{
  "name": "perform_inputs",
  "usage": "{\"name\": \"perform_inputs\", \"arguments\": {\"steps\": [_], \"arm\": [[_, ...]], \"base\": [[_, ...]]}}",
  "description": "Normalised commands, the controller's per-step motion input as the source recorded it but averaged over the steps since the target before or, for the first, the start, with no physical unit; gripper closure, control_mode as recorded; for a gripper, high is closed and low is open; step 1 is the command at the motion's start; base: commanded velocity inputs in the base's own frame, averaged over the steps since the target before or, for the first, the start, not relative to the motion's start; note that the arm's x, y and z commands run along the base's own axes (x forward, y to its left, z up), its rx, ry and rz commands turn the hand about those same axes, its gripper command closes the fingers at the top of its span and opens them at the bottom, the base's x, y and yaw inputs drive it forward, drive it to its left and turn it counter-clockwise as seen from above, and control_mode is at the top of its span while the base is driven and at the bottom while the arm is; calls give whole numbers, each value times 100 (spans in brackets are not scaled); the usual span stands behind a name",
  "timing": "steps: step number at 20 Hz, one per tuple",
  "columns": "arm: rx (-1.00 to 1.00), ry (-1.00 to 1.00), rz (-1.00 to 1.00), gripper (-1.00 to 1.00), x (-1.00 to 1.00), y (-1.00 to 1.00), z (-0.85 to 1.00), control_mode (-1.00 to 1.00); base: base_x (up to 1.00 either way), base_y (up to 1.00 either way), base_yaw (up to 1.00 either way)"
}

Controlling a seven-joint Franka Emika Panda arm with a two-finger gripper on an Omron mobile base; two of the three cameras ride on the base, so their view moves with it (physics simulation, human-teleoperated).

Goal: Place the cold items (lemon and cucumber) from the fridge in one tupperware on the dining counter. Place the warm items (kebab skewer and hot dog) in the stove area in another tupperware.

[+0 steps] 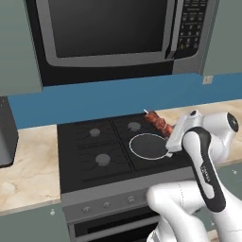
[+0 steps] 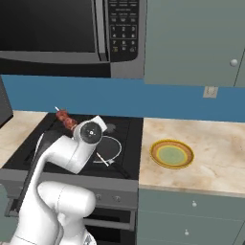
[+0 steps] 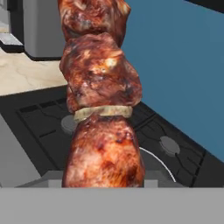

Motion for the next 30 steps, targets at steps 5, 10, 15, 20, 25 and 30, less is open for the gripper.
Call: {"name": "perform_inputs", "arguments": {"steps": [5,10,15,20,25,30], "arm": [[-7,0,3,100,-60,0,67,-100],[-9,0,0,100,-63,16,38,-100],[-13,0,0,100,-62,28,17,-100],[-8,-8,0,100,-65,13,33,-100],[-4,-2,0,100,-25,7,5,100],[0,0,0,100,0,0,0,100]], "base": [[0,0,0],[0,0,0],[0,0,0],[0,0,0],[-47,1,3],[-99,18,15]]}}
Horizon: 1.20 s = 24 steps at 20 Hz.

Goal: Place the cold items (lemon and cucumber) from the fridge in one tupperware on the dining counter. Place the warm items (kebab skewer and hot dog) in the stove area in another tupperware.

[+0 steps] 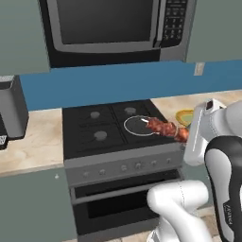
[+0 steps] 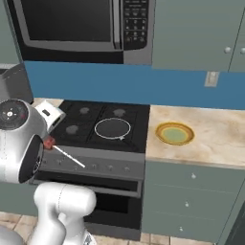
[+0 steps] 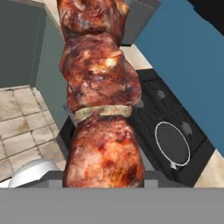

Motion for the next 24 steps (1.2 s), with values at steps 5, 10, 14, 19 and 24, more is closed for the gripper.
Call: {"name": "perform_inputs", "arguments": {"steps": [5,10,14,19,24], "arm": [[0,0,0,100,0,0,0,100],[0,0,0,100,0,0,0,100],[0,0,0,100,0,0,0,100],[0,0,0,100,0,0,0,100],[0,0,0,100,0,0,0,100]], "base": [[-100,56,22],[-78,75,63],[-64,78,78],[-65,88,76],[-65,96,76]]}}
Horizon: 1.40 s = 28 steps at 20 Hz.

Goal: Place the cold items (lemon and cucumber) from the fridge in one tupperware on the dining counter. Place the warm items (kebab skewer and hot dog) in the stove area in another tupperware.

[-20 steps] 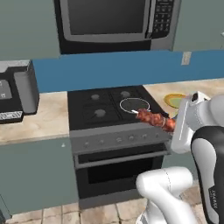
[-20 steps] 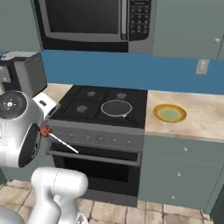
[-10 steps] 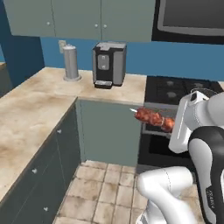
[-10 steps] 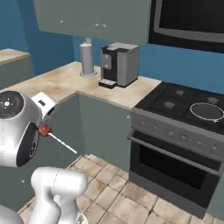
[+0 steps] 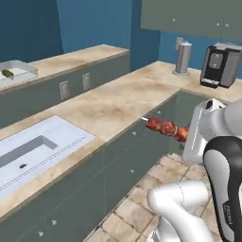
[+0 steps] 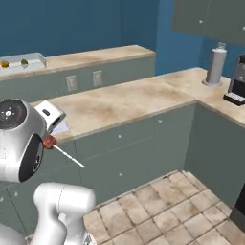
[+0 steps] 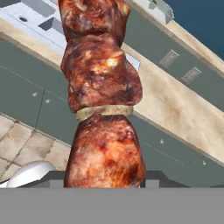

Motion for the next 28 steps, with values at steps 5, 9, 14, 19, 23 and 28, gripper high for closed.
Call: {"name": "perform_inputs", "arguments": {"steps": [5,9,14,19,23,28], "arm": [[0,0,0,100,0,0,0,100],[0,0,0,100,0,0,0,100],[0,0,0,100,0,0,0,100],[0,0,0,100,0,0,0,100],[0,0,0,100,0,0,0,100],[0,0,0,100,0,0,0,100]], "base": [[-69,95,74],[-43,100,59],[-28,100,49],[-17,100,42],[-19,100,39],[-18,100,37]]}}
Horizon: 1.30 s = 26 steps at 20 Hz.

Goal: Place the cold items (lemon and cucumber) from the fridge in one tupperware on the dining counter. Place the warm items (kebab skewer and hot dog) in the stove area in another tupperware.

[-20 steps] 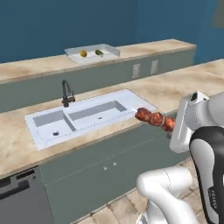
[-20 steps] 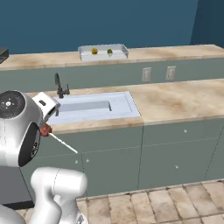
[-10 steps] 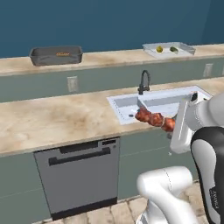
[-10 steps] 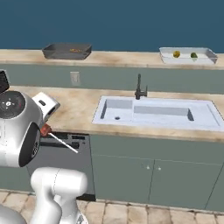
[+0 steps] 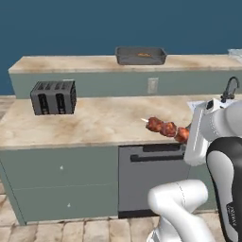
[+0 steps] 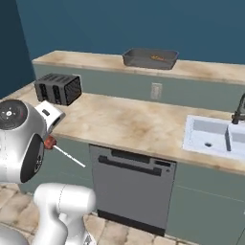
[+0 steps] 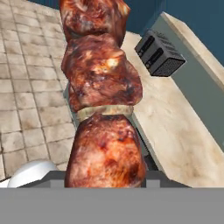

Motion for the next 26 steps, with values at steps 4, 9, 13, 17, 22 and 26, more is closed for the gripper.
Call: {"name": "perform_inputs", "arguments": {"steps": [4,9,13,17,22,26], "arm": [[0,0,0,100,0,0,0,100],[0,0,0,100,0,0,0,100],[0,0,0,100,0,0,0,100],[0,0,0,100,0,0,0,100],[0,0,0,100,0,0,0,100],[0,0,0,100,0,0,0,100]], "base": [[-7,100,29],[5,100,12],[5,100,0],[20,100,0],[28,100,0],[45,100,-9]]}}
